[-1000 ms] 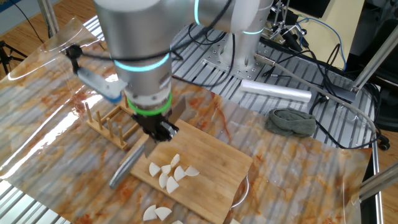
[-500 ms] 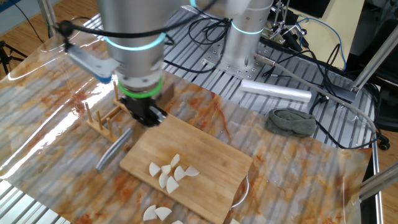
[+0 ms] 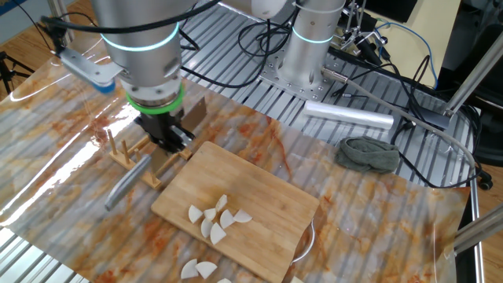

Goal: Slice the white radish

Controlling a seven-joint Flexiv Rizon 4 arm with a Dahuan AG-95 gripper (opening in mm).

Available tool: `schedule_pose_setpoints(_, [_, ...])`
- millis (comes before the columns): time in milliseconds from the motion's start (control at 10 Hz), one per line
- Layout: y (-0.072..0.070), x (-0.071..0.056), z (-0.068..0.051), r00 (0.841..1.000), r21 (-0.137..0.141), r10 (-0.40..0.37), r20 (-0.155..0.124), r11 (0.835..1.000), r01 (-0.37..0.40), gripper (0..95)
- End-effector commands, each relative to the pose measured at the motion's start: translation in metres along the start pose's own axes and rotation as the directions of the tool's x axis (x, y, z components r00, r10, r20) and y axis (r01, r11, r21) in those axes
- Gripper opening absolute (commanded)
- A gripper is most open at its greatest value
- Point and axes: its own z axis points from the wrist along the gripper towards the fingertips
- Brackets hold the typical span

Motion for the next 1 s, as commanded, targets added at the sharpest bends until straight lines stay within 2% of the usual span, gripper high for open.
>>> schedule_pose_setpoints(100, [-0.012, -0.003, 0.0, 1.0, 0.005, -0.002, -0.005, 1.0, 0.002, 0.0])
schedule_pose_setpoints(300, [-0.027, -0.005, 0.001, 1.0, 0.009, -0.009, -0.013, 1.0, 0.009, 0.0])
schedule_pose_setpoints(600, [-0.046, -0.004, 0.012, 1.0, 0.011, -0.012, -0.004, 1.0, 0.012, 0.0])
schedule_pose_setpoints(1000, [-0.052, -0.002, 0.018, 1.0, 0.013, 0.006, 0.002, 1.0, -0.006, 0.0])
